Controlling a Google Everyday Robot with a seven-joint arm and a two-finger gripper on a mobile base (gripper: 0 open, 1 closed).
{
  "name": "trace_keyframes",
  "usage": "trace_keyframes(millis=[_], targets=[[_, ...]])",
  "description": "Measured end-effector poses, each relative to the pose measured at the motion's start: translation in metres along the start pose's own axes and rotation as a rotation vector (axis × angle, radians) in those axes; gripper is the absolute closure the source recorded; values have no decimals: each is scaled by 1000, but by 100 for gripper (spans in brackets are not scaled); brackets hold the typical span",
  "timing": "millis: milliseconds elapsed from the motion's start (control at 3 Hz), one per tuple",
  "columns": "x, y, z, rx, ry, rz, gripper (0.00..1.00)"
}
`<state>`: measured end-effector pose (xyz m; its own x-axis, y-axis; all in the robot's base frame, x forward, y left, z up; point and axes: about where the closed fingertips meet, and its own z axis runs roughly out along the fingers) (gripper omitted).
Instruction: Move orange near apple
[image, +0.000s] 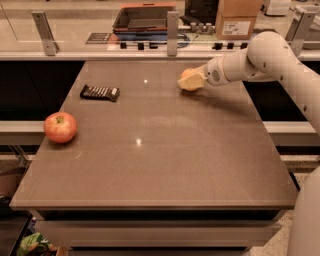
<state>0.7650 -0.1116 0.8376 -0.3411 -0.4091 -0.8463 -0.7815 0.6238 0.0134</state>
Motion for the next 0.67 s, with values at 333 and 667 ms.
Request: trace_keyframes(millis=[333,667], targets=[[0,0,0,0,0,0,100],[0,0,0,0,0,0,100]])
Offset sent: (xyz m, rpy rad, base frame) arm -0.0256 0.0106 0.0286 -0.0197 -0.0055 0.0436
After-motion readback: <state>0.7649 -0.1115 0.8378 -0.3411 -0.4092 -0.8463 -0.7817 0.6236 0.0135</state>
